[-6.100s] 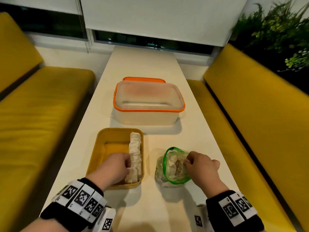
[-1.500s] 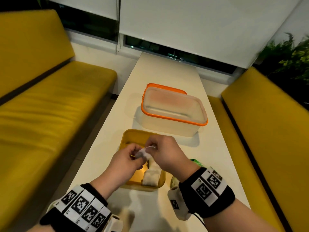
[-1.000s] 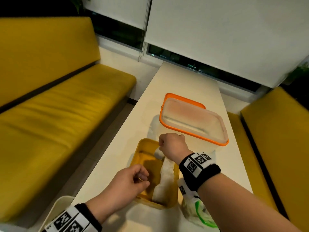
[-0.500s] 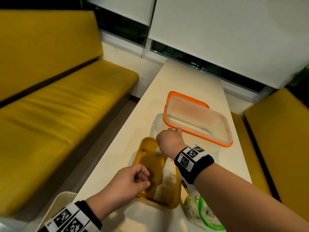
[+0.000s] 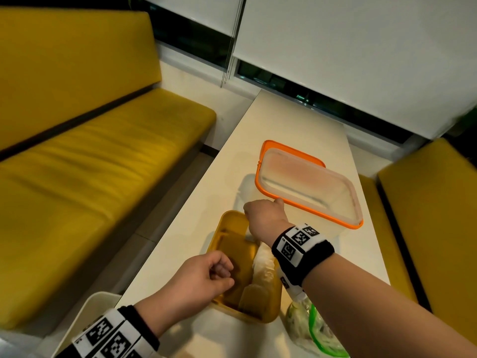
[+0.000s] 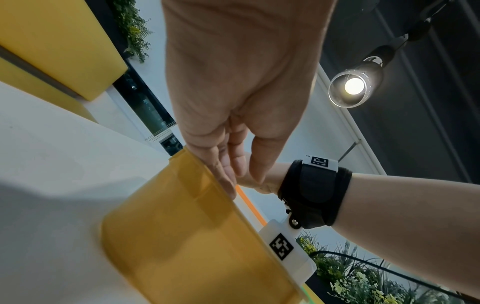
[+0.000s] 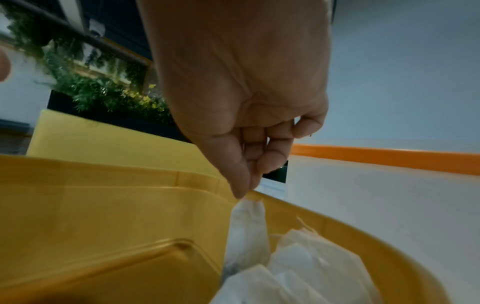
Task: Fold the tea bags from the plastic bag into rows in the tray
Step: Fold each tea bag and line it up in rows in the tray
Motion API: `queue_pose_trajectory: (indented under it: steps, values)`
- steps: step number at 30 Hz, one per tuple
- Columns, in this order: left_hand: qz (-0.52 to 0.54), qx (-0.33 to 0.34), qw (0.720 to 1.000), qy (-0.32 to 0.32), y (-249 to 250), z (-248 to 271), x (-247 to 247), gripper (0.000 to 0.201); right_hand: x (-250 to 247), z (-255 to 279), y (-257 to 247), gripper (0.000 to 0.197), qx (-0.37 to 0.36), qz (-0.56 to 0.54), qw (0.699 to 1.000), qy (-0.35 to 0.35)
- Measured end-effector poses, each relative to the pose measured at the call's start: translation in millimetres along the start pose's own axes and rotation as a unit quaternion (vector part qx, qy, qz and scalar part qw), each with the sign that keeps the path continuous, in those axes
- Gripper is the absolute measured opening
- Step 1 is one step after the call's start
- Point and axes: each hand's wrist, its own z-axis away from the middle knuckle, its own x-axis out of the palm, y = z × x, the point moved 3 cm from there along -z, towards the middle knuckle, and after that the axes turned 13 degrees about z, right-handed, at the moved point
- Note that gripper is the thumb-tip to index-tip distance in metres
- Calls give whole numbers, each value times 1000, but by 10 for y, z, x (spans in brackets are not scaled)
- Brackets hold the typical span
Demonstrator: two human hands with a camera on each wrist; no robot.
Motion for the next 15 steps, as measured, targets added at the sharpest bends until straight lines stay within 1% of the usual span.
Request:
queue_pose_trajectory:
  steps: [3, 4, 6, 8, 9, 11, 12, 15]
  values:
    - [-1, 1, 1000, 3, 4, -6, -5, 20, 56, -5, -6, 14, -6, 7, 999, -49]
    - [-1, 0, 1000, 4, 5, -8, -11, 20, 77, -6, -20, 16, -7, 16, 998, -60]
    - [0, -1, 1000, 7, 10, -5, -18, 19, 110, 2, -42, 25, -11, 28, 997, -67]
    - [1, 1, 1000, 10, 15, 3, -17, 18, 64, 25, -27, 18, -15, 14, 998, -63]
    - [-1, 2, 1000, 11, 16, 7, -16, 18, 25, 41, 1, 15, -16, -5, 998, -62]
    - [-5, 1, 1000, 11, 14, 13, -23, 17, -106, 102, 103, 28, -1, -68, 996, -58]
    - [-4, 1, 1000, 11, 13, 14, -25, 16, -186, 148, 182, 32, 14, -113, 992, -48]
    - [-8, 1, 1000, 8, 25, 28, -23, 15, -419, 338, 463, 31, 54, -237, 970, -4]
